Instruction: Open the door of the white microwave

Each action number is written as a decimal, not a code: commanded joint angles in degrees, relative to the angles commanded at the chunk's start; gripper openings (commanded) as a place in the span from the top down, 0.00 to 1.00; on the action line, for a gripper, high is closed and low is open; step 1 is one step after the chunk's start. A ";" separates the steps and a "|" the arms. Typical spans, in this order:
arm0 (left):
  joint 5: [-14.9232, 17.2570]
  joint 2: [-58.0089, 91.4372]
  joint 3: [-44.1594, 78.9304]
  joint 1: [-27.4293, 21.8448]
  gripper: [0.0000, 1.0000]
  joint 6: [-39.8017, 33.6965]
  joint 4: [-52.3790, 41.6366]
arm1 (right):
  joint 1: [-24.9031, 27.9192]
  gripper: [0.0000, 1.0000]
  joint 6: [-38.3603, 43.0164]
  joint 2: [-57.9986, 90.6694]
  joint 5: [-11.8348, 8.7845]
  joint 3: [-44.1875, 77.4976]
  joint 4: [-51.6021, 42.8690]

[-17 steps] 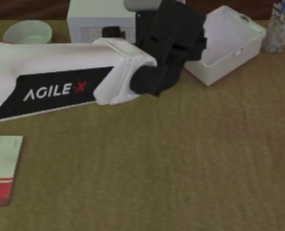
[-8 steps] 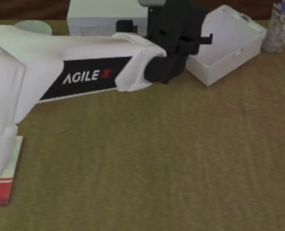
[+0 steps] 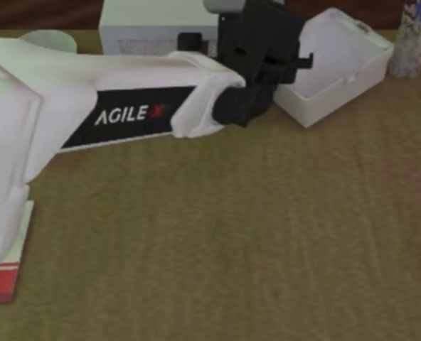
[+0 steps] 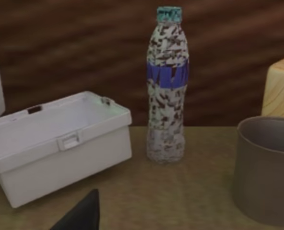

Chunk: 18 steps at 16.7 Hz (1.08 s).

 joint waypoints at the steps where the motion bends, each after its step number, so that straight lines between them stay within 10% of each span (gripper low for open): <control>1: 0.00 0.00 0.00 0.00 0.38 0.00 0.00 | 0.00 0.00 0.00 0.00 0.00 0.00 0.00; 9: 0.00 0.00 0.00 0.00 0.98 0.00 0.00 | 0.00 0.00 0.00 0.00 0.00 0.00 0.00; 18: 0.15 -1.61 -2.29 -3.56 1.00 -0.10 -0.03 | 0.00 0.00 0.00 0.00 0.00 0.00 0.00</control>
